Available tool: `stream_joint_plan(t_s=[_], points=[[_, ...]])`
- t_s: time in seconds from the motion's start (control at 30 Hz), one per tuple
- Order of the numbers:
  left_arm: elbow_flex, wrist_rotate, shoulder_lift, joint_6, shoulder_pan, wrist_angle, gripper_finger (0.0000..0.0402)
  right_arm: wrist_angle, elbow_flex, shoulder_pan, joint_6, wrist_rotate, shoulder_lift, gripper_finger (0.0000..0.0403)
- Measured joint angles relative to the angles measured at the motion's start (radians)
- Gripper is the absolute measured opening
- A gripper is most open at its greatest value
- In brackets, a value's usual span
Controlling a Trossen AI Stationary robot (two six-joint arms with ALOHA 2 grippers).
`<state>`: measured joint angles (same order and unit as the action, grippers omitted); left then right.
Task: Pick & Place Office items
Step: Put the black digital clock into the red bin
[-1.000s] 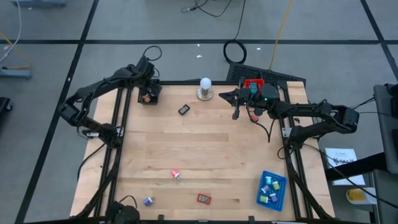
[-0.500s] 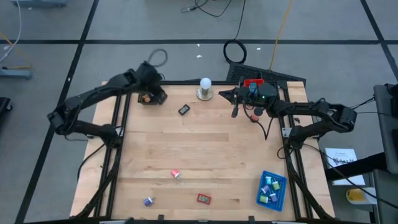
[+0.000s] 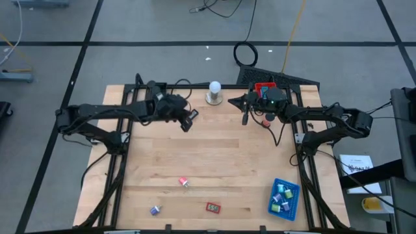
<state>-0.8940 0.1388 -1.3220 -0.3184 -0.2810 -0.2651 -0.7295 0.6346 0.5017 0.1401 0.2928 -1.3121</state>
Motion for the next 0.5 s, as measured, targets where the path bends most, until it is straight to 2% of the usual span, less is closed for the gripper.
stream_joint_plan(t_s=[0.2,0.37,0.5], points=[[0.083,-0.023,-0.001,-0.088,0.011,0.044,0.0034,-0.007,0.0,0.0,0.001,0.0,0.0,0.0],[0.093,0.046,-0.017,-0.141,0.012,0.051,0.0057,0.002,0.0,0.0,-0.026,0.0,0.0,0.0],[0.092,0.027,-0.087,-0.163,0.016,0.066,0.0101,0.02,0.0,0.0,-0.03,0.0,0.0,0.0]])
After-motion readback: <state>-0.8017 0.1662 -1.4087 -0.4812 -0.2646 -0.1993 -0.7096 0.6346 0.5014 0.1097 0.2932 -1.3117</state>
